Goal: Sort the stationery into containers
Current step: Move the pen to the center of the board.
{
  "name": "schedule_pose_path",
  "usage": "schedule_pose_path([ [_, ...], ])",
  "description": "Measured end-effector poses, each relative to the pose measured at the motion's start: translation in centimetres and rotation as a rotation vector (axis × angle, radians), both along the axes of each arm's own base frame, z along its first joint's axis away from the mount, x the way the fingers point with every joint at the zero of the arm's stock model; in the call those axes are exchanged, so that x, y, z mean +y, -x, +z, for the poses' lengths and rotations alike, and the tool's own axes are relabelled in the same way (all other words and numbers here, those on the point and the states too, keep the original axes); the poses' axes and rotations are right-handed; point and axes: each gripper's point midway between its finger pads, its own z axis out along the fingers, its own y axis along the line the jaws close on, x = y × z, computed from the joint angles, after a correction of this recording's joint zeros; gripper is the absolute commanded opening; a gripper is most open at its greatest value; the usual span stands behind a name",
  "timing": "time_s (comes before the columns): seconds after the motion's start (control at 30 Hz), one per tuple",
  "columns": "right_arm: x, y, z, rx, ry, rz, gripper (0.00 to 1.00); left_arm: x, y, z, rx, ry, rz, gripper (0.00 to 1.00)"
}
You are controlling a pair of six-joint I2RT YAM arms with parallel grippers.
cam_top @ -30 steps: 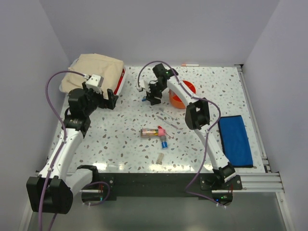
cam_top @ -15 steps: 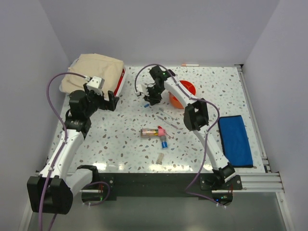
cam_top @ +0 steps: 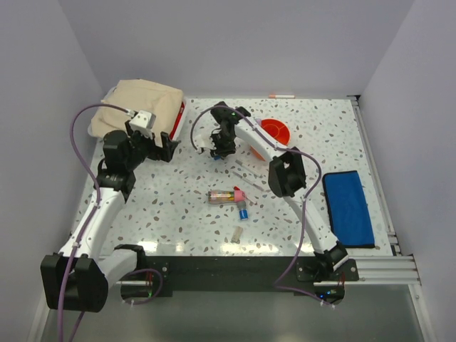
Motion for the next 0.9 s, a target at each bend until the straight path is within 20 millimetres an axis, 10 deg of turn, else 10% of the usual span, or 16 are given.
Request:
schedule_pose_path([
  [0.37, 0.0, 0.3, 0.0, -0.026, 0.047, 0.093, 0.35, 0.0, -1.1, 1.9, 0.003, -0.005, -0.001, 0.96],
  [0.53, -0.2, 0.7, -0.2, -0.022, 0.058, 0.158, 0.08, 0.3, -1.2, 2.0, 0.019, -0.054, -0.003, 0.96],
  [0.9, -0.2, 0.6, 0.0, -0.033, 0.059, 0.189, 0.00, 1.0, -1.8, 1.3, 0.055, -0.142, -0.011, 0.96],
])
